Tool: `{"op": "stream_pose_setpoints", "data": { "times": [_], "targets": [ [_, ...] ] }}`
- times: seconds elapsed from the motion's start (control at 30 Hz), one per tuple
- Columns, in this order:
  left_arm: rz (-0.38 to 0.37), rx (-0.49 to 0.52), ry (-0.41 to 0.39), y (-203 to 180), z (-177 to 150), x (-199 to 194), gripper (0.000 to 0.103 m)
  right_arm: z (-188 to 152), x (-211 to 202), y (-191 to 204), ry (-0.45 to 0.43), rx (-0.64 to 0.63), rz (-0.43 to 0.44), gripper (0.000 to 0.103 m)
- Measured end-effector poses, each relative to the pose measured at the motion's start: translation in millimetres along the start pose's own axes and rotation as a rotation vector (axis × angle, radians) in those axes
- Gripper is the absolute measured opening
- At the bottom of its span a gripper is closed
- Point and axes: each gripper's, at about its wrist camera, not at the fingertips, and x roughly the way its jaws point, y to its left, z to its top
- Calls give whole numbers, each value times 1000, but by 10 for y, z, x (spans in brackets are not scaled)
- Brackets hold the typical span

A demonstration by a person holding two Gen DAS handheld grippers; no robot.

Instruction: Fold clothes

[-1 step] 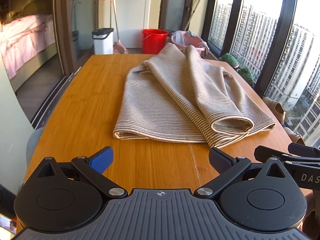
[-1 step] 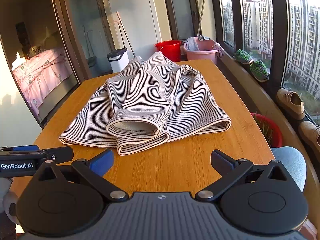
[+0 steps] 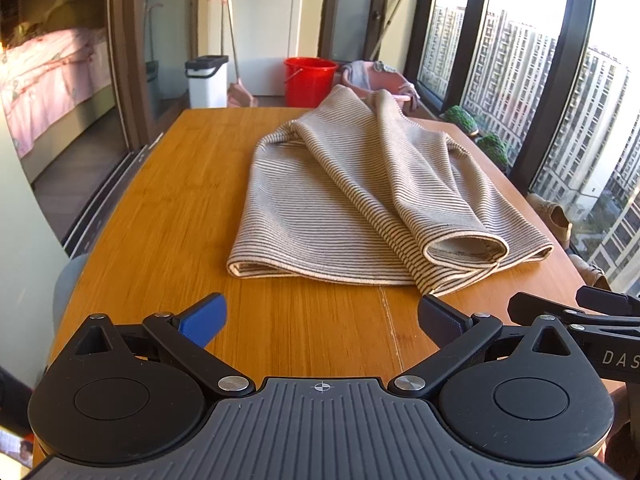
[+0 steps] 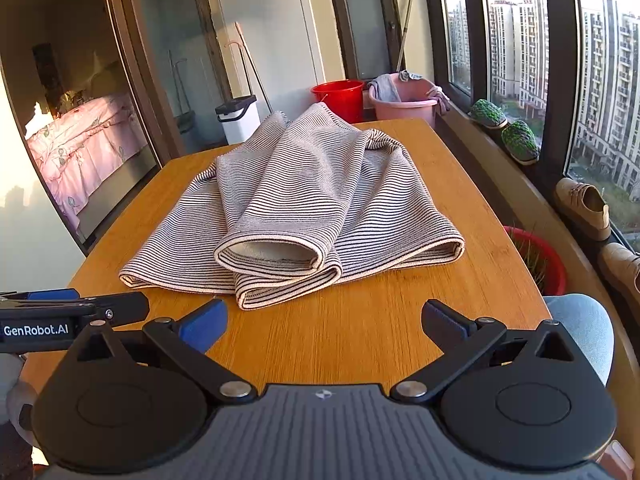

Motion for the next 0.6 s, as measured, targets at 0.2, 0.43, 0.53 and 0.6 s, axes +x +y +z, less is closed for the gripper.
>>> {"op": "stream_pose_setpoints", "data": {
  "times": [0.2, 0.43, 0.53, 0.6],
  "targets": [
    [41, 33, -15, -59, -7, 36, 103, -24, -31, 51, -13, -16, -29, 103],
    [38, 18, 6, -3, -26, 38, 103, -64, -8, 89, 0, -26, -45, 103],
    [36, 15, 13, 5, -29, 40, 103, -58, 27, 86, 16, -22, -44, 103],
    [35, 16, 12, 4, -34, 28, 103, -54, 50, 83, 27, -20, -43, 103]
  ]
}}
